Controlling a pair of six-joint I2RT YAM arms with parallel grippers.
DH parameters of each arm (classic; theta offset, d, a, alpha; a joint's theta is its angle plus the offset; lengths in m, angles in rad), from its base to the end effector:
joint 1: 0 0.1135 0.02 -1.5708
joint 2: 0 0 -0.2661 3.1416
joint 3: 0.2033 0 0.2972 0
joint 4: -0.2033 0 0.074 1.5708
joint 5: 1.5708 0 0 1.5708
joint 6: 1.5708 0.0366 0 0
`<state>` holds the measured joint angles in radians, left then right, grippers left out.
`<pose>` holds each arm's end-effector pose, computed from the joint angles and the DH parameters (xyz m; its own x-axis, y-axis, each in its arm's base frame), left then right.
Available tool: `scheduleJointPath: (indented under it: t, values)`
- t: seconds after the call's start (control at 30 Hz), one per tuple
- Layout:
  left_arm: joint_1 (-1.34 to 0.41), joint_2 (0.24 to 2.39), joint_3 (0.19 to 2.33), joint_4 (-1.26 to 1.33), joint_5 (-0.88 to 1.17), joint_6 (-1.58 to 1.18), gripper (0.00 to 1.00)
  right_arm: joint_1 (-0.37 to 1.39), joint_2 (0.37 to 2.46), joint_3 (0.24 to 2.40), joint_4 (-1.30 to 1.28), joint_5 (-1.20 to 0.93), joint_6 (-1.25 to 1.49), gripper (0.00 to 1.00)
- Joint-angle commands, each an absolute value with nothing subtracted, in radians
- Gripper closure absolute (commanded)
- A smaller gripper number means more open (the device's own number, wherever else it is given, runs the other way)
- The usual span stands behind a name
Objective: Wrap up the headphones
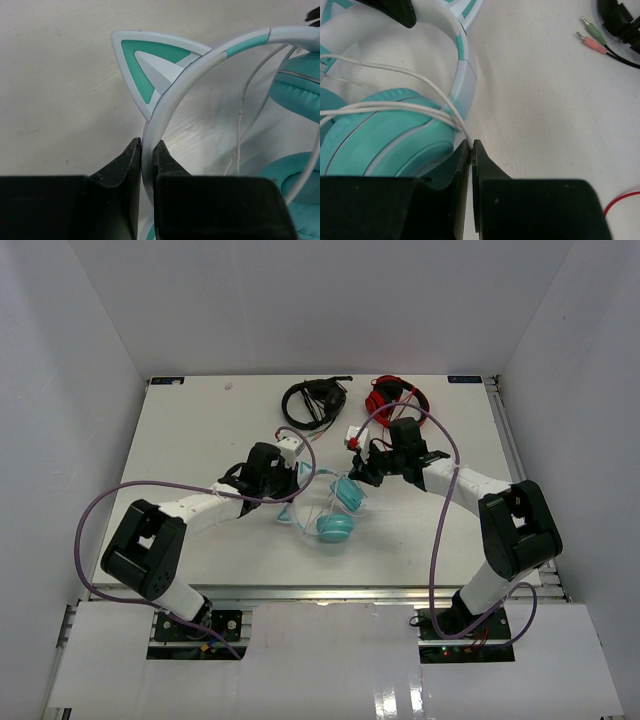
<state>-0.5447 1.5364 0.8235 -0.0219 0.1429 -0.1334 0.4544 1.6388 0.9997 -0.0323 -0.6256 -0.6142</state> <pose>0.2984 -0.1869 0.1606 -0.6486 0.2390 -0.7227 0.5216 0.8310 -0.1933 0.3398 0.1899 0.1890 -0.0143 -0.5269 -0.8498 -0.9496 0.2734 -0.1535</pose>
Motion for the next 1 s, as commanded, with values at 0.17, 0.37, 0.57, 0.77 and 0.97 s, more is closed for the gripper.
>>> scheduleJointPath:
  t: [0.17, 0.37, 0.57, 0.77, 0.97]
  values:
    - [-0.489, 1.519, 0.866, 0.039, 0.106, -0.162, 1.00, 0.428, 1.743, 1.089, 0.078, -0.572, -0.518, 0.92]
    - [-0.473, 1.564, 0.912, 0.005, 0.063, -0.212, 1.00, 0.430, 1.918, 1.235, 0.010, -0.600, -0.467, 0.90]
    - [-0.457, 1.636, 0.980, -0.110, -0.048, -0.258, 1.00, 0.431, 1.986, 1.303, 0.002, -0.632, -0.426, 0.85]
    - [-0.453, 1.684, 1.038, -0.181, -0.086, -0.301, 0.81, 0.430, 1.979, 1.308, 0.002, -0.644, -0.393, 0.70]
    - [-0.453, 1.662, 1.088, -0.250, -0.068, -0.314, 0.42, 0.414, 1.899, 1.283, 0.002, -0.490, -0.364, 0.40]
